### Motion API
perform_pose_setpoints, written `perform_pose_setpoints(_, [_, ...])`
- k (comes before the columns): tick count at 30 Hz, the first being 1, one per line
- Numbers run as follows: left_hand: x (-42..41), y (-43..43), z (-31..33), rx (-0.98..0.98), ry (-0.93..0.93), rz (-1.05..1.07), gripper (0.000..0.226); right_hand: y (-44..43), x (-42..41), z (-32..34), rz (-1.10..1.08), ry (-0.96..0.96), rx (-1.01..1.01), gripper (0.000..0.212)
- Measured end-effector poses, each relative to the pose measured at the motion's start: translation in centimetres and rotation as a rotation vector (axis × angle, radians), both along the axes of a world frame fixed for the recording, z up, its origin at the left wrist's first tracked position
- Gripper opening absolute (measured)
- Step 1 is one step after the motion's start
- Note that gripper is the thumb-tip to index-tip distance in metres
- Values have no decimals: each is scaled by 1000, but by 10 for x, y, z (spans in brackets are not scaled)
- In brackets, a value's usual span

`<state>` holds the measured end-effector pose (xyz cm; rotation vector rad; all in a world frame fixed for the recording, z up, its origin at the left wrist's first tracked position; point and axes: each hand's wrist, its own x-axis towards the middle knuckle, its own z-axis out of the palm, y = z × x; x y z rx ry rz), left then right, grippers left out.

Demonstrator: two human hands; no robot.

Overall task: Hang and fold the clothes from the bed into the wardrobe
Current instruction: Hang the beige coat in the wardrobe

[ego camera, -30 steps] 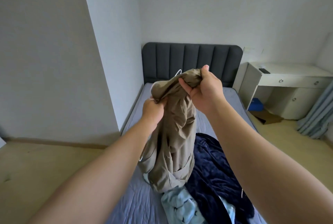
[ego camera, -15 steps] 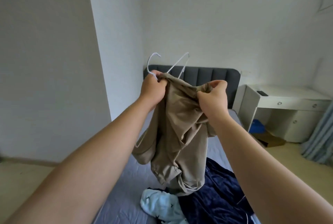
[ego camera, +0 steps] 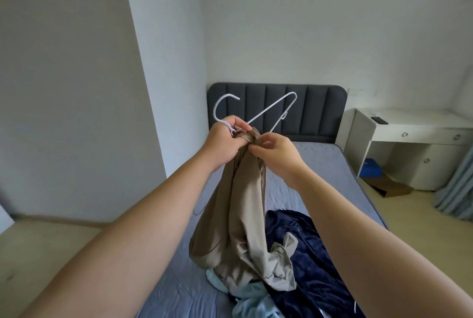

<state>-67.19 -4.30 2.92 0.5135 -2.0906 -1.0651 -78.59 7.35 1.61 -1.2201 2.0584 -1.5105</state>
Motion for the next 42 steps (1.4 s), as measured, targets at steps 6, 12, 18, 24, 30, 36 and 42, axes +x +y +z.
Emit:
perform_pose_setpoints(6, [10, 0, -18, 48, -57, 42, 22, -4, 4, -8, -2, 51, 46, 3])
perform_pose_setpoints(12, [18, 3, -78, 99, -252, 38, 35, 8, 0, 1, 12, 270, 103, 18])
perform_pose_setpoints(18, [25, 20, -133, 560, -254, -17, 55, 27, -5, 22, 158, 295, 113, 20])
perform_pose_setpoints(24, [13, 28, -137, 597, -373, -225, 35, 40, -6, 24, 319, 213, 186, 15])
perform_pose_setpoints(30, [10, 24, -148, 576, -353, -141, 31, 51, -21, 15, 156, 325, 216, 20])
perform_pose_setpoints(36, [25, 6, -144, 561, -413, -45, 20, 64, -48, 2, -258, 629, 265, 18])
perform_pose_setpoints(42, [36, -5, -158, 425, -560, 18, 35, 65, -61, -7, -688, 426, 37, 5])
